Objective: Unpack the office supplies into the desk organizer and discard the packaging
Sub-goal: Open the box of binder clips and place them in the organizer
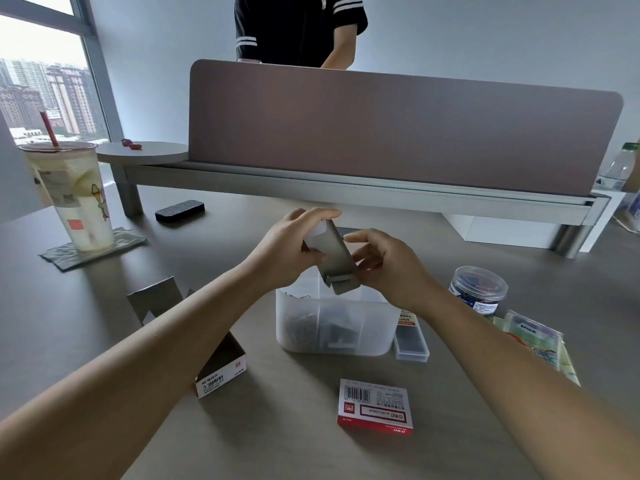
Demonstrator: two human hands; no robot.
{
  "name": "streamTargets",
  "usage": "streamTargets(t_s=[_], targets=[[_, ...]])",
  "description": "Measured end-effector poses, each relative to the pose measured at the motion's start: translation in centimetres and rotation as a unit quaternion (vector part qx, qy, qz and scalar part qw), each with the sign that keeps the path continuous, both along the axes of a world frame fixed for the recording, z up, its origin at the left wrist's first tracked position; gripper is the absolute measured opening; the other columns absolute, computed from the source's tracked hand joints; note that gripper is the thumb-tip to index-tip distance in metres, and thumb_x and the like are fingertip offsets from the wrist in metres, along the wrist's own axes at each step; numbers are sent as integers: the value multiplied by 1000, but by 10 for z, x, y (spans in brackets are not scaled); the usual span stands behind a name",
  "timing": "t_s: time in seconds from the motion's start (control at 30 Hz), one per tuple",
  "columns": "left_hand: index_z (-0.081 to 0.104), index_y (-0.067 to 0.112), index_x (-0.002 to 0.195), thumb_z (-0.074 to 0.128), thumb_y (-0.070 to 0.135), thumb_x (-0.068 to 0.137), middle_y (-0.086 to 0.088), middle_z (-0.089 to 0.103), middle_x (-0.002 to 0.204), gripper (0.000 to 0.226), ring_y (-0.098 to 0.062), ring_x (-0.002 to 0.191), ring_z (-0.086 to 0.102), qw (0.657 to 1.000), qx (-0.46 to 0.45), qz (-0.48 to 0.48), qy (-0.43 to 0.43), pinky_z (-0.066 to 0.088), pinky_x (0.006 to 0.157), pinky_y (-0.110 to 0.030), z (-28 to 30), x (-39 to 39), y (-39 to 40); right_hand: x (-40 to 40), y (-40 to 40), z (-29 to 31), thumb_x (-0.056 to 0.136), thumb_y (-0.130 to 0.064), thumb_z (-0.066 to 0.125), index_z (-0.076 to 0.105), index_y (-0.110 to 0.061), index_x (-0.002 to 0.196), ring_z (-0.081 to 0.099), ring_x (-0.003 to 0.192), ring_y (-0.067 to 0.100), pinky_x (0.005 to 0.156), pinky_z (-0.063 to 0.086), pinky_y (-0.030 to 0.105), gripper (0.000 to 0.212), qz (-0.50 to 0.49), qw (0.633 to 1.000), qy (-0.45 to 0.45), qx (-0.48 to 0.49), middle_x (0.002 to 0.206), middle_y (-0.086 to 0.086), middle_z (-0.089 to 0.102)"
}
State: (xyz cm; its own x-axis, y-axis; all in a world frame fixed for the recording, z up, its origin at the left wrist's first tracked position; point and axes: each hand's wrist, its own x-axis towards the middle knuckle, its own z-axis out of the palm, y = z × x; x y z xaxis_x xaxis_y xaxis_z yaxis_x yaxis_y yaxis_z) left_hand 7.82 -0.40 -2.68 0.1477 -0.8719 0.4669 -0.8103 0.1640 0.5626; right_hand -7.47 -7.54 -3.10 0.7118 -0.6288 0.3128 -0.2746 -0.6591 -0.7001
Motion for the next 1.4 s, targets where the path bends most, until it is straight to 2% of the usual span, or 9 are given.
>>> streamTargets(t_s=[0.1, 0.23, 0.33, 0.47, 0.67, 0.83, 0.93, 1.13, 1.4], targets=[[43, 20, 130, 63, 0, 78, -2, 44, 108, 60, -17, 84, 43, 998, -31, -3, -52, 37, 73, -18, 1, -1, 7, 1, 3, 3, 77, -2, 65, 42, -14, 126, 55, 76, 12, 68, 47, 15, 56, 14, 1000, 14, -3, 90, -4, 53], [43, 13, 131, 65, 0, 76, 2, 36, 101, 61, -14, 86, 40, 991, -63, -4, -122, 34, 75, -14, -1, -1, 12, 4, 7, 2, 75, -3, 68, 41, -15, 127, 55, 79, 13, 73, 49, 22, 60, 25, 999, 43, -3, 88, -6, 50], [42, 14, 132, 66, -1, 75, 0, 38, 101, 63, -15, 85, 40, 994, -65, 2, -90, 34, 75, -11, -2, 1, 12, 2, 9, 3, 77, -4, 65, 45, -13, 124, 57, 82, 20, 83, 52, 36, 51, 16, 999, 39, -17, 84, -7, 52], [40, 17, 132, 67, 1, 74, -4, 39, 104, 66, -15, 78, 41, 999, -35, 15, 8, 36, 74, -14, 0, 3, 10, -2, 9, 5, 83, -8, 59, 50, -11, 120, 55, 78, 12, 81, 48, 29, 38, -16, 999, 20, -25, 88, -3, 56], [41, 20, 128, 70, -3, 69, 1, 48, 105, 69, -22, 97, 48, 993, 10, -6, 116, 44, 88, -37, 13, -1, 24, -13, 22, 17, 86, -7, 54, 55, -7, 109, 61, 70, 10, 75, 50, 22, 23, -41, 994, -97, 17, 78, -1, 60], [46, 26, 102, 72, 0, 67, 9, 51, 88, 51, -24, 89, 53, 989, 11, -19, 148, 50, 78, -38, 8, -21, 62, -34, 55, 18, 87, -7, 51, 56, -10, 105, 58, 67, 9, 71, 48, 21, 19, -49, 988, -139, 42, 77, 2, 58], [47, 24, 92, 73, 13, 70, 12, 51, 81, 36, -11, 73, 48, 994, 5, 25, 107, 41, 61, -22, -7, -38, 90, -50, 78, 6, 89, -12, 50, 55, -12, 106, 57, 70, 8, 68, 48, 16, 18, -36, 991, -119, 55, 80, 0, 57], [50, 18, 91, 74, 26, 69, 5, 50, 81, 33, -10, 68, 44, 981, 39, 152, 117, 34, 56, -19, -56, -55, 135, -82, 103, -44, 85, -15, 57, 53, -10, 113, 47, 94, 10, 76, 38, 19, 28, -77, 996, 44, -16, 103, -2, 51], [53, 13, 89, 69, 43, 71, -6, 49, 102, 38, -25, 93, 46, 956, 101, 276, 2, 45, 81, -37, -84, -23, 191, -54, 131, -74, 85, -20, 58, 54, -9, 116, 46, 116, 22, 83, 28, 16, 34, -15, 982, 147, -120, 127, 10, 53]])
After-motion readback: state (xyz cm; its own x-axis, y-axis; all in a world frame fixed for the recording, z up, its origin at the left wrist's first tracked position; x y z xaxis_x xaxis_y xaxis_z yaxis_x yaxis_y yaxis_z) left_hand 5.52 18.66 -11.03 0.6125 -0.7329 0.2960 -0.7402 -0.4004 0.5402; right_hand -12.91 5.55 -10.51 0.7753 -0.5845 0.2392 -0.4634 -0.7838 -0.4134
